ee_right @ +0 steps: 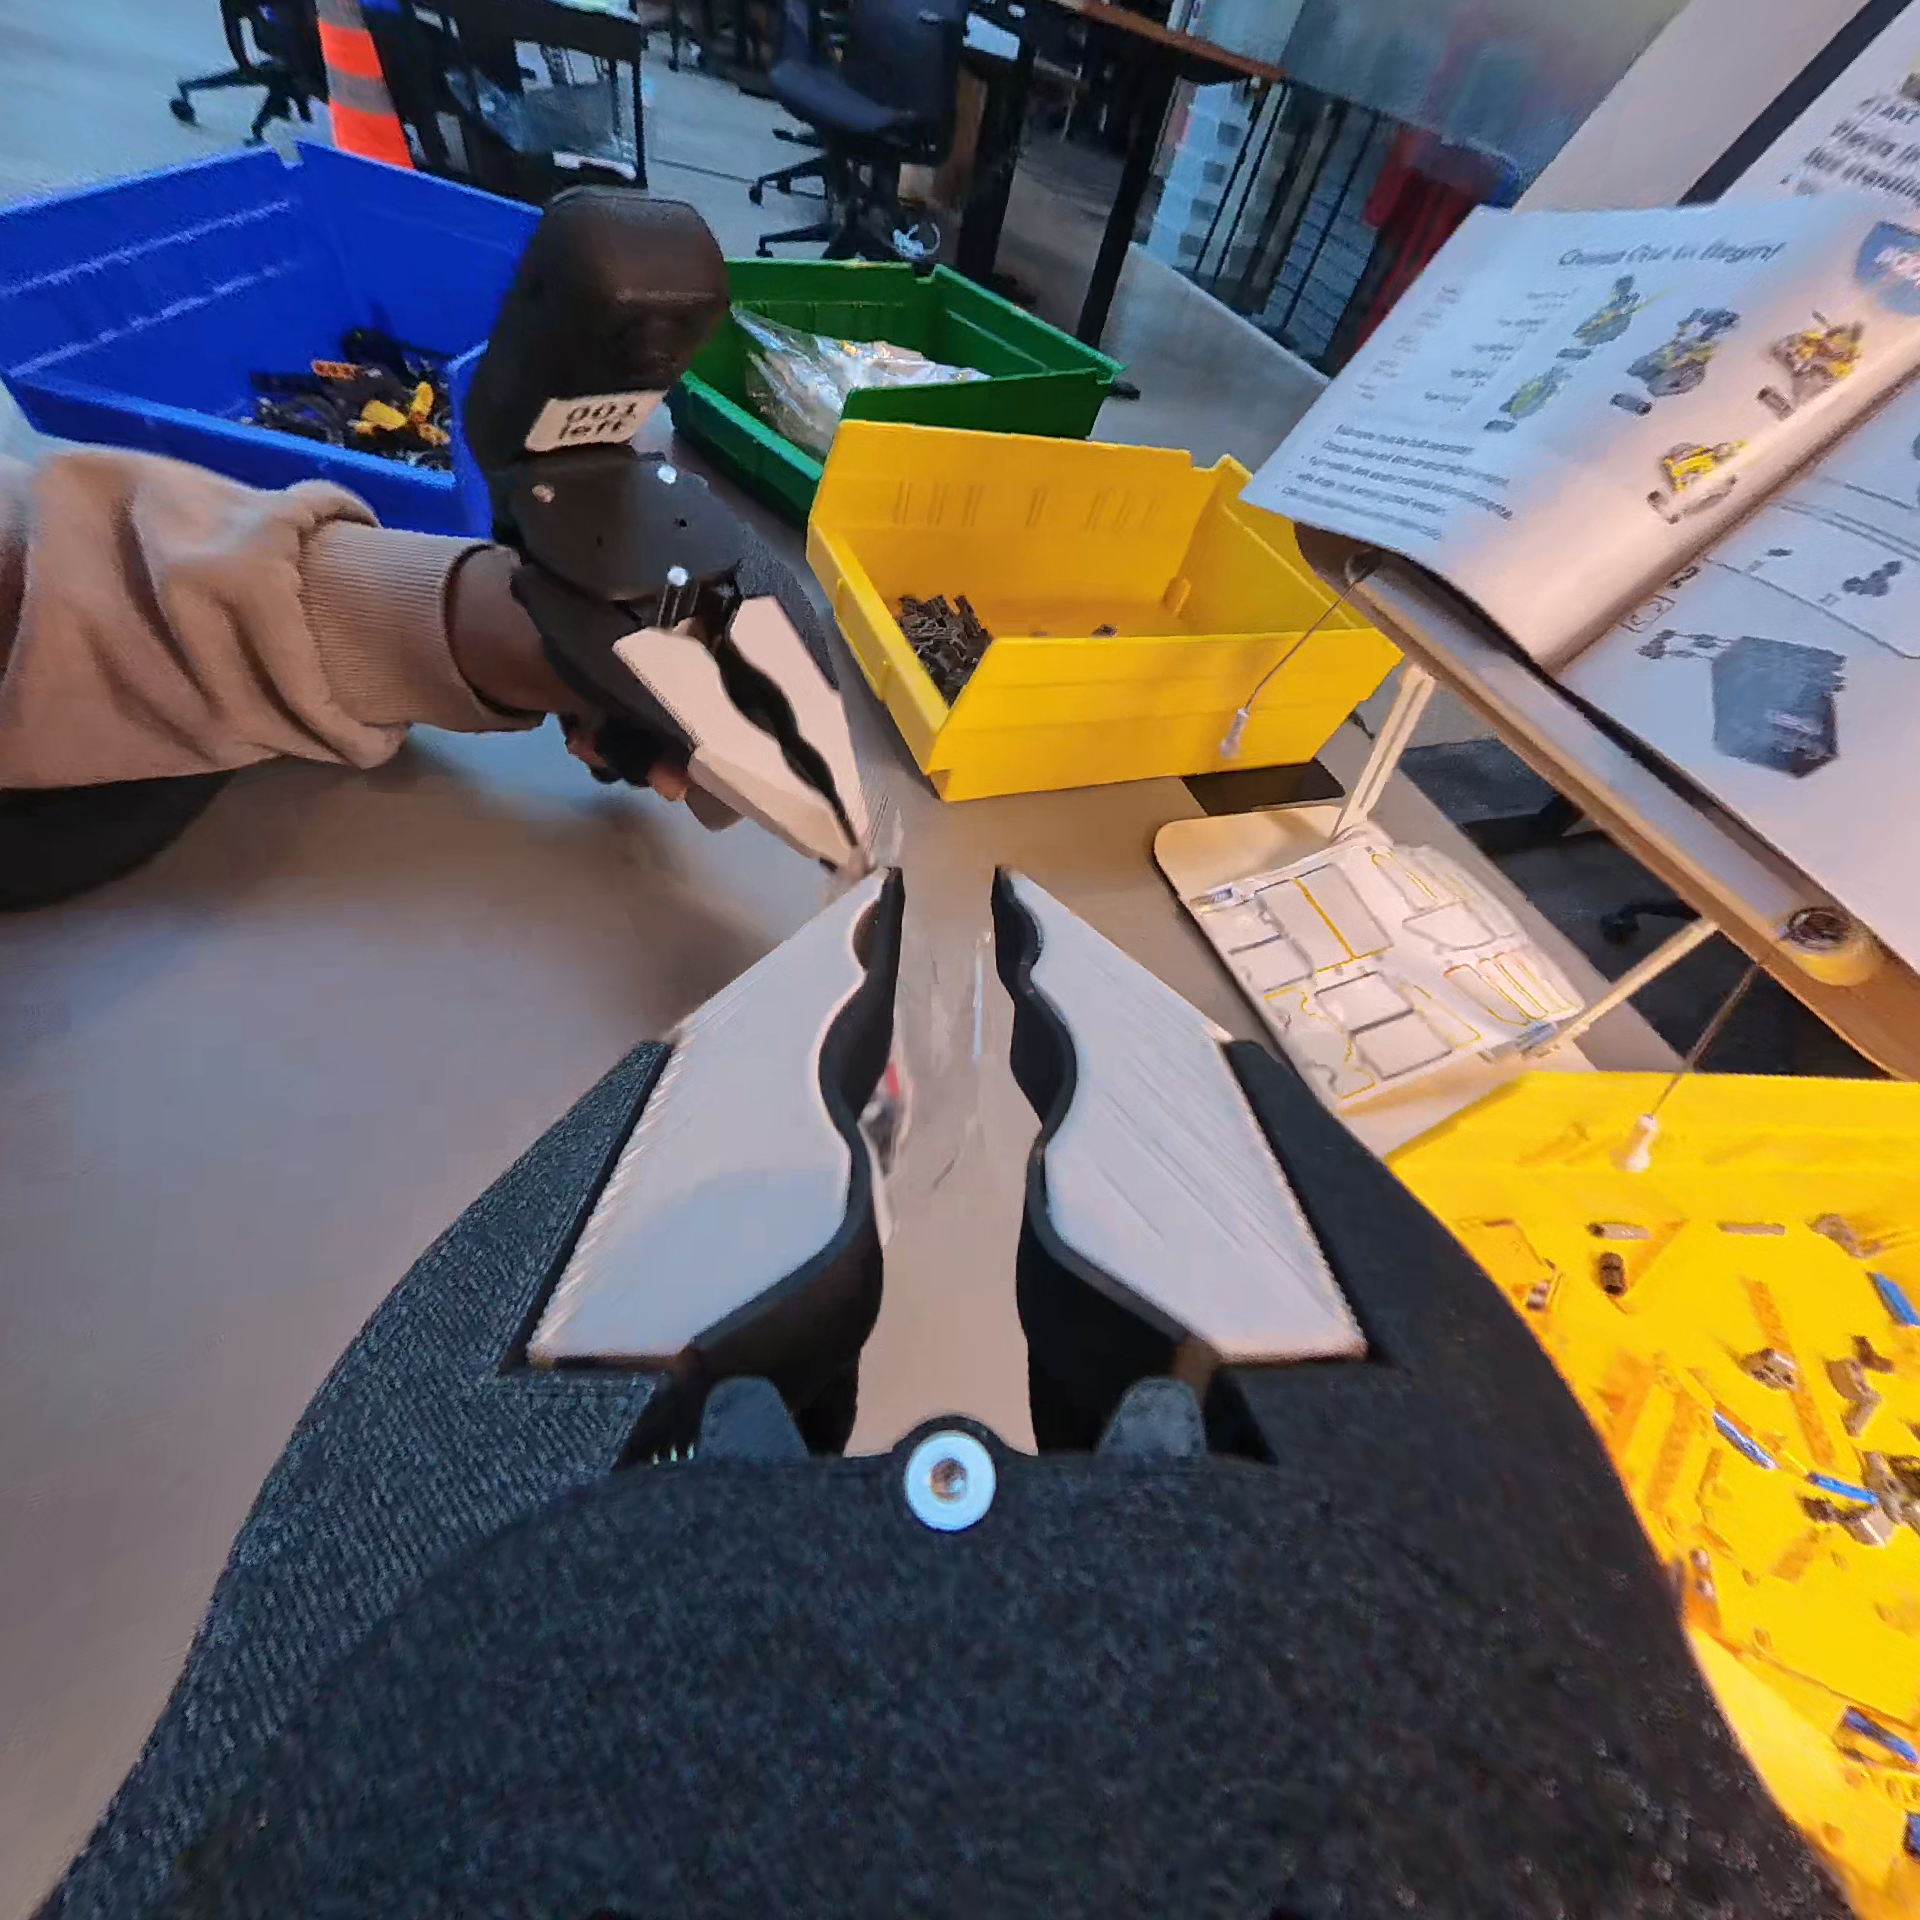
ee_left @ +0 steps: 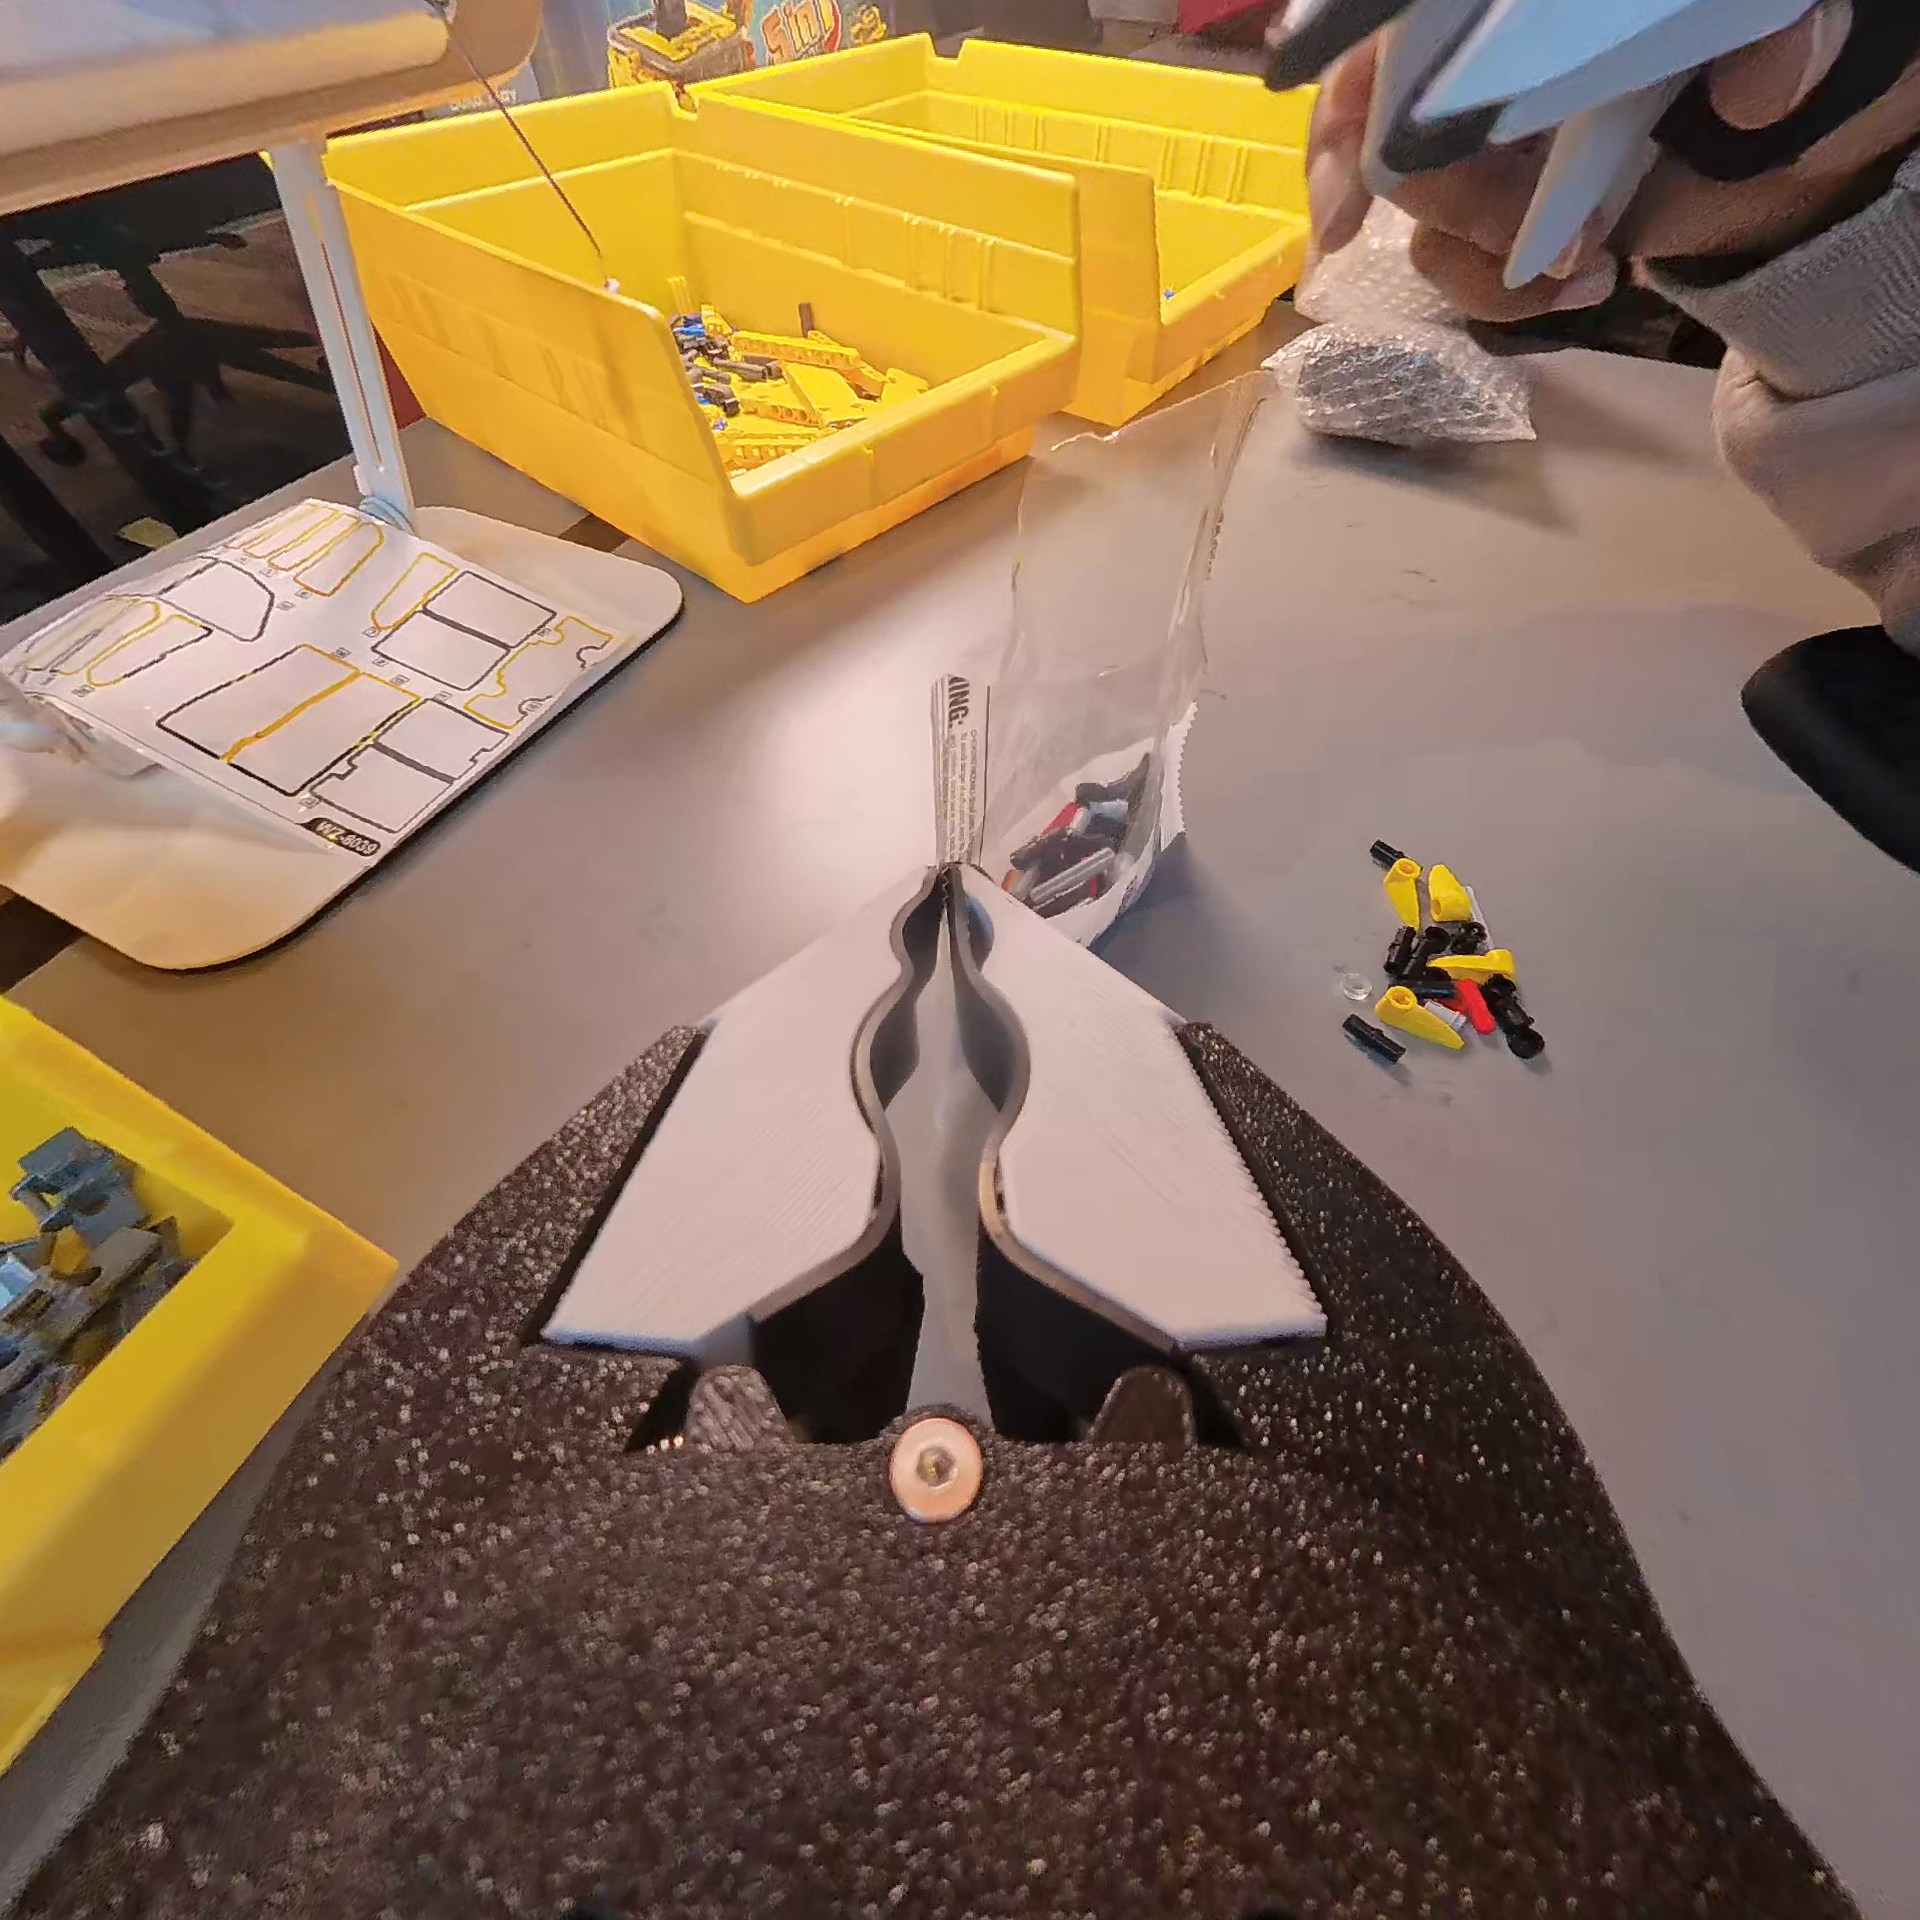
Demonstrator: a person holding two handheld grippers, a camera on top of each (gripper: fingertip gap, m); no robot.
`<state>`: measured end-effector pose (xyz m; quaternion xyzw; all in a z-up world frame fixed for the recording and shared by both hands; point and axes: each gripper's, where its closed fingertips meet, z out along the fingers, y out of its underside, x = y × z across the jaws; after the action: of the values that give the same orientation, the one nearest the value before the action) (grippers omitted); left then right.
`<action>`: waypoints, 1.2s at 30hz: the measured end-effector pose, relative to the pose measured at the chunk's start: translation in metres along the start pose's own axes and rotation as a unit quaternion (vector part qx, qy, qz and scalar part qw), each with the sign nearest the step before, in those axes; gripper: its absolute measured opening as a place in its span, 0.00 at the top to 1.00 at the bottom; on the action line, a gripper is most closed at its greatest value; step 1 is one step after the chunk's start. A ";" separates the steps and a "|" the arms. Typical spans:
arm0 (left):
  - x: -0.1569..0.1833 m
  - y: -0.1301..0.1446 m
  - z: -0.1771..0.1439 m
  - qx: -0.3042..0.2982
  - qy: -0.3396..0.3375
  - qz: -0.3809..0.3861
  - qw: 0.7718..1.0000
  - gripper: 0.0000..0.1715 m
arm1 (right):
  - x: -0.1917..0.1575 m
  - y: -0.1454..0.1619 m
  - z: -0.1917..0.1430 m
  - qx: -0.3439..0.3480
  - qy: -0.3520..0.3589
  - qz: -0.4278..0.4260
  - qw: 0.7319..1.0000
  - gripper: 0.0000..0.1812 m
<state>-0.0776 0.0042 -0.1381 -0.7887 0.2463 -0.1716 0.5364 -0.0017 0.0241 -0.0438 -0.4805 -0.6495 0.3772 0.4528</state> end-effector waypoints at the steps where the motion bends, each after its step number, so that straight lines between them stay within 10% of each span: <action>1: -0.002 0.001 0.000 -0.001 -0.005 -0.002 1.000 1.00 | -0.007 0.012 -0.007 -0.024 -0.028 0.003 0.999 0.92; 9: -0.009 0.001 -0.001 -0.002 -0.025 -0.004 1.000 1.00 | -0.084 0.152 -0.023 -0.239 -0.175 0.018 0.955 0.90; 36: -0.009 0.003 -0.001 -0.007 -0.025 0.003 1.000 1.00 | -0.090 0.140 -0.019 -0.209 -0.230 0.012 0.950 0.98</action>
<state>-0.0862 0.0081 -0.1403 -0.7957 0.2367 -0.1481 0.5375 0.0679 -0.0262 -0.1879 -0.4721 -0.7946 0.3388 0.1758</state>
